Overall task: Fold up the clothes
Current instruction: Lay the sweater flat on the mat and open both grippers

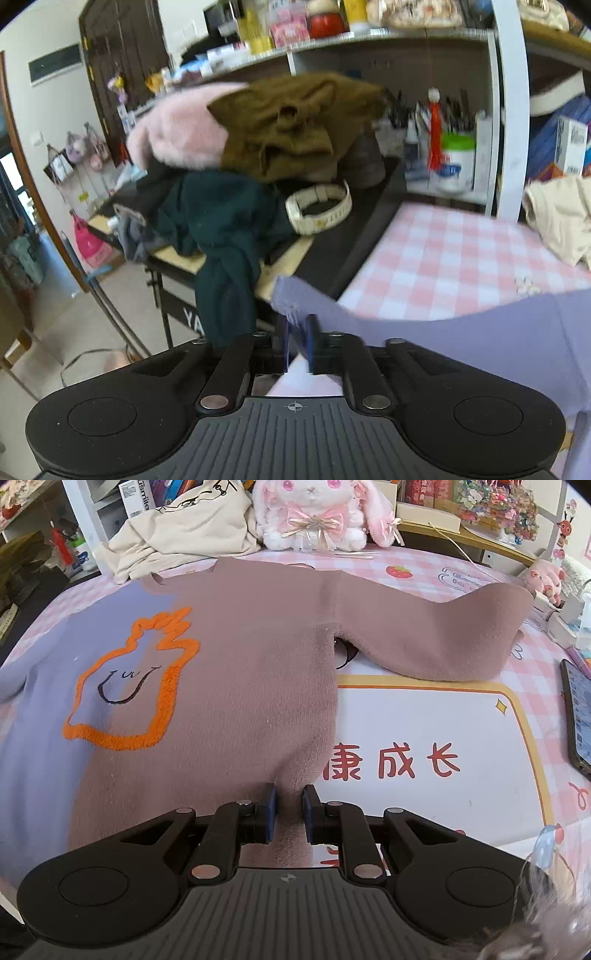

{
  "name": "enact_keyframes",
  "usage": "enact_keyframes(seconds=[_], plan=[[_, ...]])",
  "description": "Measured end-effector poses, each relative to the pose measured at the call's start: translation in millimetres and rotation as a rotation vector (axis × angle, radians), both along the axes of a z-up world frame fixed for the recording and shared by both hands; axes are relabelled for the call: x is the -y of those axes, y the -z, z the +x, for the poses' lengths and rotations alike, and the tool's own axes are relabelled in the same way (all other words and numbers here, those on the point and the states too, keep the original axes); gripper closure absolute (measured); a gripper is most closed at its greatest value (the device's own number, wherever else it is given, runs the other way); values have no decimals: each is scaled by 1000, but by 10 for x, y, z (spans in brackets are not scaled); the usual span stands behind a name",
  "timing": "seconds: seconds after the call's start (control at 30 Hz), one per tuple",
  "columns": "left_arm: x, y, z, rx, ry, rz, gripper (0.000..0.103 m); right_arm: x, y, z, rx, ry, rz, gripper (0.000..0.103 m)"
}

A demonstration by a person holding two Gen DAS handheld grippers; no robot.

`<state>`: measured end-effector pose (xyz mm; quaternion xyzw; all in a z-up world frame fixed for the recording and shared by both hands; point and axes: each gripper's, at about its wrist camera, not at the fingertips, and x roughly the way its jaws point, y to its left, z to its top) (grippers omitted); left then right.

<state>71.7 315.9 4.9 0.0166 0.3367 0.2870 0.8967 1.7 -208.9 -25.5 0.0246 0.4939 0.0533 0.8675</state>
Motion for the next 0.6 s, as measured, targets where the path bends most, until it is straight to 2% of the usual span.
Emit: enact_keyframes(seconds=[0.07,0.13,0.17,0.23,0.3,0.33,0.37,0.47,0.53,0.6], plan=[[45,-7,-62,-2,-41,30,62,-7,5,7,9,4,-1,88],[148,-51,-212,56,-36,10,56,-15,9,14,18,7,-1,88],[225,-63,-296,98,-7,-34,57,-19,12,18,22,9,-1,88],[431,-4,-393,106,145,-210,56,-26,16,25,31,13,-2,88],[665,159,-397,45,317,-407,55,-33,21,32,40,17,-2,89],[805,246,-394,21,379,-468,55,-37,23,36,44,19,-3,91],[965,321,-391,1,423,-488,55,-41,25,40,49,20,-3,92],[1303,472,-315,-77,452,-455,54,-52,32,50,62,26,-4,93],[1435,525,-285,-116,460,-416,54,-81,50,92,93,30,-28,93],[1573,554,-269,-148,481,-367,48,-92,71,148,125,18,-62,93]])
